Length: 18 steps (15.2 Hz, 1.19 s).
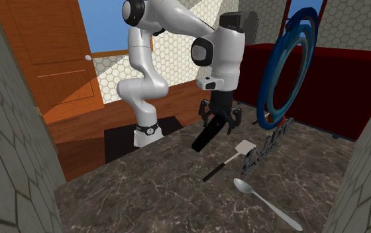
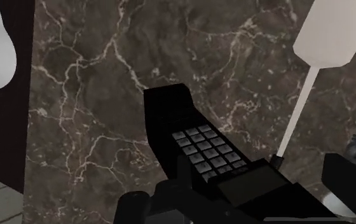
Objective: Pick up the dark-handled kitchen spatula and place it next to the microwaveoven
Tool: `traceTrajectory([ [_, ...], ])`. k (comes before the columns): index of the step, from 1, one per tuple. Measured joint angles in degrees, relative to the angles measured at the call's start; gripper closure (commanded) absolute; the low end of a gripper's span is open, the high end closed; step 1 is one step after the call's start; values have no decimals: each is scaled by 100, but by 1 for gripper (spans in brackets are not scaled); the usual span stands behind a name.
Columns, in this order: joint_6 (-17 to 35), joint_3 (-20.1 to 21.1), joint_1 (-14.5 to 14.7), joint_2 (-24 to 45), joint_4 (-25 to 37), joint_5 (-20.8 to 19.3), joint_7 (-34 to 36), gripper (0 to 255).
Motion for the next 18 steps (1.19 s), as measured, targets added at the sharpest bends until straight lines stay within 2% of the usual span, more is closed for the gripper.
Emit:
traceTrajectory([
  [1, -29, 227, -145, 241, 146, -134, 459, 0],
  [3, 599, 631, -502, 972, 316, -572, 1372, 0],
  [4, 716, 831, -606, 1298, 473, -833, 1885, 0],
  [6, 901, 978, -730, 1717, 600, -1218, 2578, 0],
  [12, 1350, 1051, -756, 2280, 528, -1775, 3154, 0],
  [18, 1461, 1043, -754, 2368, 467, -1875, 3228, 0],
])
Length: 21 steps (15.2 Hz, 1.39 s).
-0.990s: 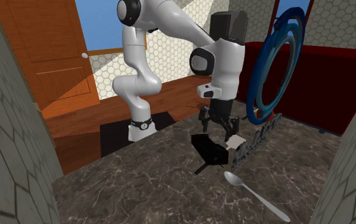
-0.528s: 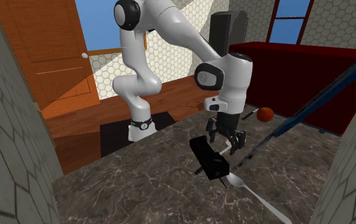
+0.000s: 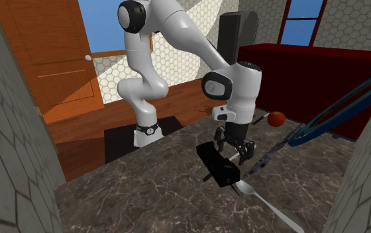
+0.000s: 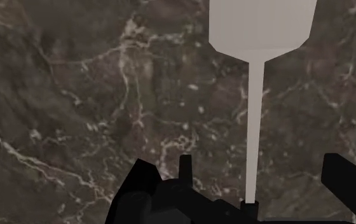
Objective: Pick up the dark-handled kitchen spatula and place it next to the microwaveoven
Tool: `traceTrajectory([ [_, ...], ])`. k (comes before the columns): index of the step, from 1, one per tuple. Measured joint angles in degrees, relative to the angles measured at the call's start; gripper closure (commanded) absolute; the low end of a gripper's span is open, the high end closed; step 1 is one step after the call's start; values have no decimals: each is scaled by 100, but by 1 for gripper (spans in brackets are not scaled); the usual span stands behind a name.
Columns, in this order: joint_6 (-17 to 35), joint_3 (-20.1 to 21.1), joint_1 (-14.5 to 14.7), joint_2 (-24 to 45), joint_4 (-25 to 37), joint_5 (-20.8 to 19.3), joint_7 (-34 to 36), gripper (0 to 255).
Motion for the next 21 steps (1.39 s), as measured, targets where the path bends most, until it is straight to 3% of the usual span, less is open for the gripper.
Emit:
traceTrajectory([
  [1, 1, 0, 0, 1, 0, -1, 1, 0],
  [2, 1, 0, 0, 1, 0, -1, 1, 255],
  [12, 0, -1, 0, 1, 0, -2, 1, 255],
  [21, -566, -38, -24, -528, 237, 539, -442, 255],
])
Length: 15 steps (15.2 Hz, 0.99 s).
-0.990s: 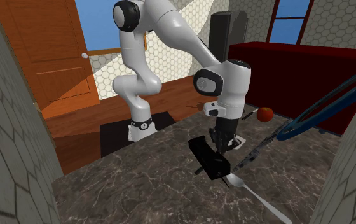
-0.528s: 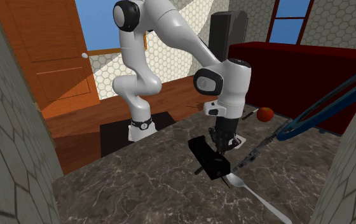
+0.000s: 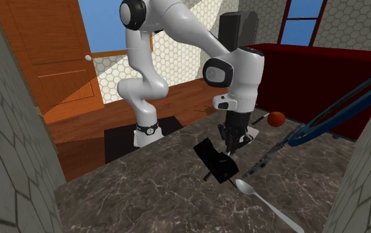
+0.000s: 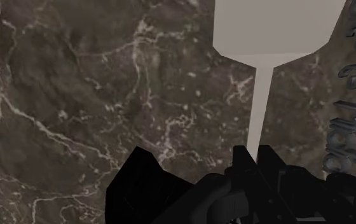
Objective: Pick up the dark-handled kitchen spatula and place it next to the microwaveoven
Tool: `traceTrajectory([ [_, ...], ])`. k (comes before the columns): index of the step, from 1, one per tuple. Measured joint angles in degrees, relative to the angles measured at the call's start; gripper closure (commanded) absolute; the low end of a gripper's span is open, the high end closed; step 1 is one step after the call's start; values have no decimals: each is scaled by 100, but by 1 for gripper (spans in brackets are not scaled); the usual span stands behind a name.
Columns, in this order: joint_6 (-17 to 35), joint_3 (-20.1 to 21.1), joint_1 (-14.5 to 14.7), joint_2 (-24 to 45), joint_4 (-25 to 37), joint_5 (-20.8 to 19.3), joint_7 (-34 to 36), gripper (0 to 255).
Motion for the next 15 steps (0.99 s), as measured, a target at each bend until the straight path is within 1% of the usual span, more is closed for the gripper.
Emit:
traceTrajectory([
  [6, -485, -76, 29, -351, 249, 308, -239, 255],
  [15, -1166, -192, 52, -652, 713, 524, -429, 255],
])
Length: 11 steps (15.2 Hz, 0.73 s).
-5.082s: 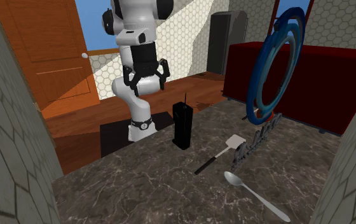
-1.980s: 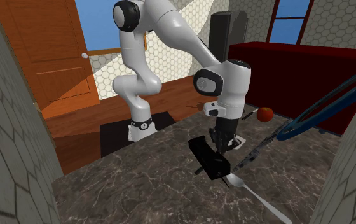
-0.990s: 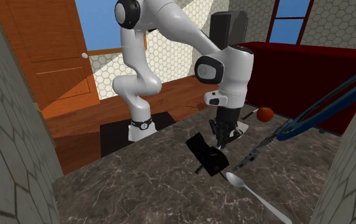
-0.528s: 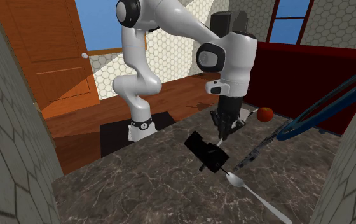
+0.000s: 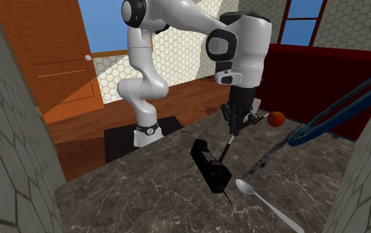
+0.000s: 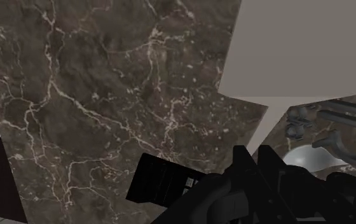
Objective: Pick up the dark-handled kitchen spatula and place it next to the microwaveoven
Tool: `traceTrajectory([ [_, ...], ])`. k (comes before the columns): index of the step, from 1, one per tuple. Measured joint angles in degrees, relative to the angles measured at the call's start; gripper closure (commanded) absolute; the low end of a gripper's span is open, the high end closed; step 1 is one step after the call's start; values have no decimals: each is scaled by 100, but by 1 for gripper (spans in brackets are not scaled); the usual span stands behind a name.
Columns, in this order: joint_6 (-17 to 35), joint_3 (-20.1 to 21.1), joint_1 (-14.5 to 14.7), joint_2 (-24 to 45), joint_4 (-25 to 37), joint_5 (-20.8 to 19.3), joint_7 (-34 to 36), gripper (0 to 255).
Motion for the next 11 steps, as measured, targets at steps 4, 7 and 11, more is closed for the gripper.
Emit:
traceTrajectory([
  [4, -314, -57, 3, -106, 236, 64, -69, 255],
  [7, -560, -98, 2, -168, 435, 97, -112, 255],
  [11, -860, -143, -3, -223, 692, 123, -151, 255],
])
